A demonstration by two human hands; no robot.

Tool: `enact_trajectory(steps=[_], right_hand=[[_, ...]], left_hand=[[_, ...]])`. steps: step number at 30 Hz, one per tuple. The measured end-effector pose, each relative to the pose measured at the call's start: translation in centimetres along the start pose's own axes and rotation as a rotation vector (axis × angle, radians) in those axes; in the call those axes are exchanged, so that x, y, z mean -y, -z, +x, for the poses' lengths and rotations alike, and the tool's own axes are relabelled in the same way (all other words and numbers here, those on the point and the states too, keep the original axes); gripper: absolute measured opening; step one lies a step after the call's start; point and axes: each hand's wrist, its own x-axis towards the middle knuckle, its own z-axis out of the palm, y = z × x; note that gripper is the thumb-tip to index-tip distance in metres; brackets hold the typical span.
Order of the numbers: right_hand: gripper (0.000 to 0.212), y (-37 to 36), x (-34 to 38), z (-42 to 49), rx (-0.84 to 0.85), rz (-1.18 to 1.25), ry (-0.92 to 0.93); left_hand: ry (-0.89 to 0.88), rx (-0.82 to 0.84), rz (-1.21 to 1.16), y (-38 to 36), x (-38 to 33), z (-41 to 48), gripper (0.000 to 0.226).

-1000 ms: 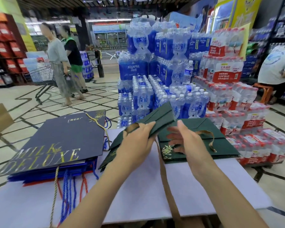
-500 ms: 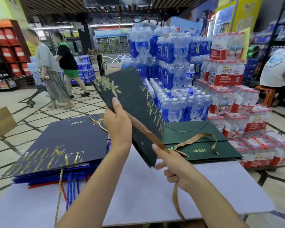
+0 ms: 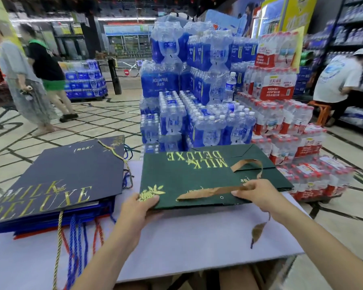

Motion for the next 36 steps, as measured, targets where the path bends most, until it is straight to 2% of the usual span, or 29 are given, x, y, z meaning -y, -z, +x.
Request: enact_trajectory(steps=[2,4,5,7,8,9,11,12,14,15,17,20,24,27,30,32,36], right_hand=[[0.029,-0.1,-0.7,0.1,-0.033,-0.135,0.002],[0.032,-0.3,-1.1,0.0,-0.083,-0.376,0.038],[0.033,-0.5,-1.0,-0.1,-0.107,-0.517,0.072],[0.032,-0.8,-0.4,-0.2,-0.155,-0.704,0.150],[0.032,-0.9,0.1,-0.3,-0.167,-0.737,0.188],[0.031,-1.1,0.7,-0.2,-0.162,-0.747,0.222],[0.031,-1.4,1.6,0.0,-0.127,-0.754,0.270],[0.031,-1.6,1.9,0.2,-0.105,-0.759,0.284],[0.033,-2.3,2.1,0.7,-0.066,-0.785,0.302],[0.034,-2.7,1.9,1.0,-0.051,-0.792,0.303],[0.036,-3.1,1.4,1.4,-0.044,-0.762,0.305],[0.037,-3.4,0.6,1.7,-0.057,-0.734,0.356],[0.032,-3.7,-0.6,1.3,-0.055,-0.678,0.402],[0.028,-3.3,-1.6,1.3,-0.070,-0.643,0.425],[0.022,-2.6,-2.3,1.5,-0.063,-0.513,0.460],[0.016,-2.4,-2.4,1.6,-0.065,-0.388,0.469],[0.009,-2.9,-2.3,1.8,-0.064,-0.321,0.481]], left_hand=[[0.060,-0.014,0.129,0.4,1.4,-0.2,0.030],[0.021,-0.080,0.322,0.6,1.9,-0.5,0.045],[-0.039,-0.110,0.563,0.7,1.9,-0.6,0.050],[-0.177,-0.190,1.242,0.5,1.4,-1.2,0.046],[-0.274,-0.254,1.485,0.3,1.2,-1.4,0.041],[-0.408,-0.298,1.605,-0.1,1.1,-1.3,0.037],[-0.690,-0.205,1.575,-1.4,0.9,-1.3,0.031],[-0.746,-0.051,1.467,-2.2,0.8,-1.1,0.030],[-0.659,0.213,1.288,-4.3,0.5,-0.6,0.037],[-0.616,0.277,1.295,-5.3,0.7,-0.2,0.043],[-0.647,0.287,1.412,-7.2,1.3,0.9,0.053],[-0.683,0.260,1.498,-9.6,1.9,2.7,0.055],[-0.724,0.311,1.467,-11.2,2.5,4.4,0.033],[-0.748,0.204,1.448,-10.1,2.1,5.0,0.025],[-0.695,-0.025,1.481,-7.0,1.6,5.3,0.018],[-0.663,-0.131,1.531,-4.9,1.4,5.2,0.011],[-0.582,-0.302,1.697,-2.7,0.6,4.4,0.009]])
